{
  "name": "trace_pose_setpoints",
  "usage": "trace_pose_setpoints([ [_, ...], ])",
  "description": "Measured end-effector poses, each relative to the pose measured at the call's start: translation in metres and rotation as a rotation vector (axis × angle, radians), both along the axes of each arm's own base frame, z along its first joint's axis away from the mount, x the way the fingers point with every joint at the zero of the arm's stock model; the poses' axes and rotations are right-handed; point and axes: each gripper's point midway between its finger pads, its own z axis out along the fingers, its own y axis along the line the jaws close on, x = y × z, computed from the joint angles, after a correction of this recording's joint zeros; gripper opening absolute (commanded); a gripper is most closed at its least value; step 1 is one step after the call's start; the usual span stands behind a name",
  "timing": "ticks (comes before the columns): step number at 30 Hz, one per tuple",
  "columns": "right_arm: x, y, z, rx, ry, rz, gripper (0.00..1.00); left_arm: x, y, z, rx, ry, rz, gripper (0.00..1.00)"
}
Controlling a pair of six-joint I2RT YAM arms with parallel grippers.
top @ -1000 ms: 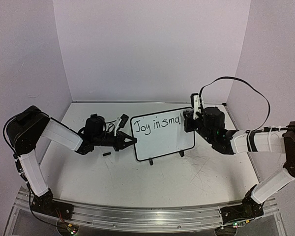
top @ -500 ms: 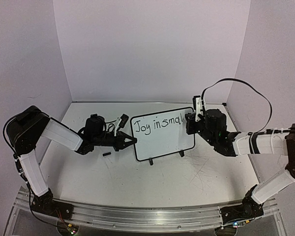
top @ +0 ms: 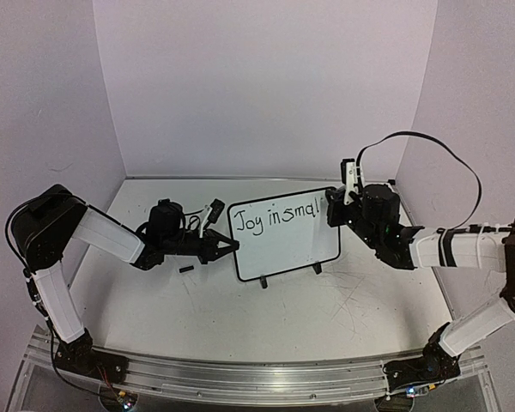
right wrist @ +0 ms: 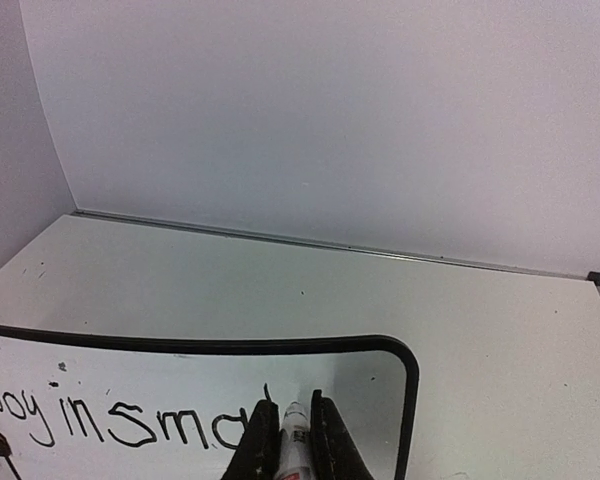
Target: Write a sentence on the whiteboard
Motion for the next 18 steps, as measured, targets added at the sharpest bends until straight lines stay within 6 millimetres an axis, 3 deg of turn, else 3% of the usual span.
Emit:
trace_pose_setpoints([
  [18, 0.012, 0.0, -0.002, -0.013, -0.001, -0.014, 0.0, 0.0, 0.0, 0.0, 0.0, 0.0, 0.0, 0.0],
])
